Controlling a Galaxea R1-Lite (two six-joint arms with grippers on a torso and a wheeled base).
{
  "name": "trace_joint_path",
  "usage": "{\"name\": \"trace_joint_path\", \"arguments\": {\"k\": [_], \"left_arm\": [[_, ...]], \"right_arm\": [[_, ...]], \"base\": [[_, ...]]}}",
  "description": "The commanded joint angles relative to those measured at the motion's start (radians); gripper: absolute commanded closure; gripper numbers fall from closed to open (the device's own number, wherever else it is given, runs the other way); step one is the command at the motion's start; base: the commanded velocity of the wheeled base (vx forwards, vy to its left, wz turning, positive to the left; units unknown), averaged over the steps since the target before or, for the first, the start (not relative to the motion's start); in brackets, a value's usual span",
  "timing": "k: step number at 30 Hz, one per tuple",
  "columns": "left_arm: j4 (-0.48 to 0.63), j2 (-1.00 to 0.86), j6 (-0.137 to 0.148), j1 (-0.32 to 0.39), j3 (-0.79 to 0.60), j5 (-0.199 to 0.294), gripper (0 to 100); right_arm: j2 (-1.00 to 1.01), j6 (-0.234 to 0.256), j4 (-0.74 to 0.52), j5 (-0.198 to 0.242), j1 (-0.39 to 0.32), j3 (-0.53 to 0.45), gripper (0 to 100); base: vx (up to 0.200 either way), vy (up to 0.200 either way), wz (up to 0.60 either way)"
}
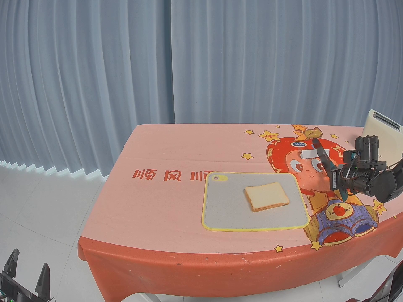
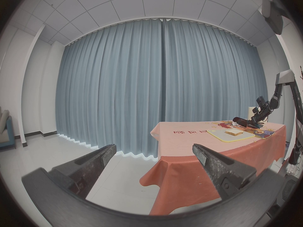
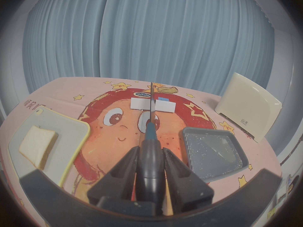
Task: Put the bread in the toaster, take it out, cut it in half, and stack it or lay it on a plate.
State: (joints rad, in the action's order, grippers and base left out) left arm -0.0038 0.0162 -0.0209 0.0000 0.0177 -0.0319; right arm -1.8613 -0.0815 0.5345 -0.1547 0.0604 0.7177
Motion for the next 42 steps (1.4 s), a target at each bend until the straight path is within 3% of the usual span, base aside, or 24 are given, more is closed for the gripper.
{"name": "trace_joint_path", "arguments": {"k": [1,12,16,22,26,30,32,34,35,36,42], "left_arm": [[-0.001,-0.005,-0.001,0.002,-0.018,0.0,0],[-0.001,-0.005,-0.001,0.0,-0.018,0.0,0],[-0.001,-0.005,-0.001,0.002,-0.018,0.0,0],[-0.001,-0.005,-0.001,0.002,-0.018,0.0,0],[-0.001,-0.005,-0.001,0.0,-0.018,0.0,0],[-0.001,-0.005,-0.001,0.0,-0.018,0.0,0],[-0.001,-0.005,-0.001,0.0,-0.018,0.0,0],[-0.001,-0.005,-0.001,0.0,-0.018,0.0,0],[-0.001,-0.005,-0.001,0.0,-0.018,0.0,0],[-0.001,-0.005,-0.001,0.002,-0.018,0.0,0],[-0.001,-0.005,-0.001,0.002,-0.018,0.0,0]], "right_arm": [[0.025,0.002,0.001,0.001,0.001,-0.001,100],[0.129,0.011,0.001,0.006,-0.001,-0.006,100],[0.198,0.028,-0.001,0.033,0.009,-0.038,100],[0.298,0.129,-0.011,0.098,0.065,-0.083,100],[0.317,0.146,-0.001,0.139,0.088,-0.115,100],[0.338,0.157,-0.001,0.142,0.119,-0.124,100],[0.373,0.23,-0.001,0.139,0.17,-0.147,100],[0.384,0.249,-0.001,0.139,0.185,-0.155,100],[0.427,0.324,-0.001,0.132,0.233,-0.185,100],[0.445,0.345,-0.001,0.132,0.248,-0.201,100],[0.551,0.378,-0.001,0.115,0.317,-0.277,100]], "base": [[0.0,0.0,0.0],[0.0,0.0,0.0],[0.0,0.0,0.0],[0.0,0.0,0.0],[0.0,0.0,0.0],[0.0,0.0,0.0],[0.0,0.0,0.0],[0.0,0.0,0.0],[0.0,0.0,0.0],[0.0,0.0,0.0],[0.0,0.0,0.0]]}}
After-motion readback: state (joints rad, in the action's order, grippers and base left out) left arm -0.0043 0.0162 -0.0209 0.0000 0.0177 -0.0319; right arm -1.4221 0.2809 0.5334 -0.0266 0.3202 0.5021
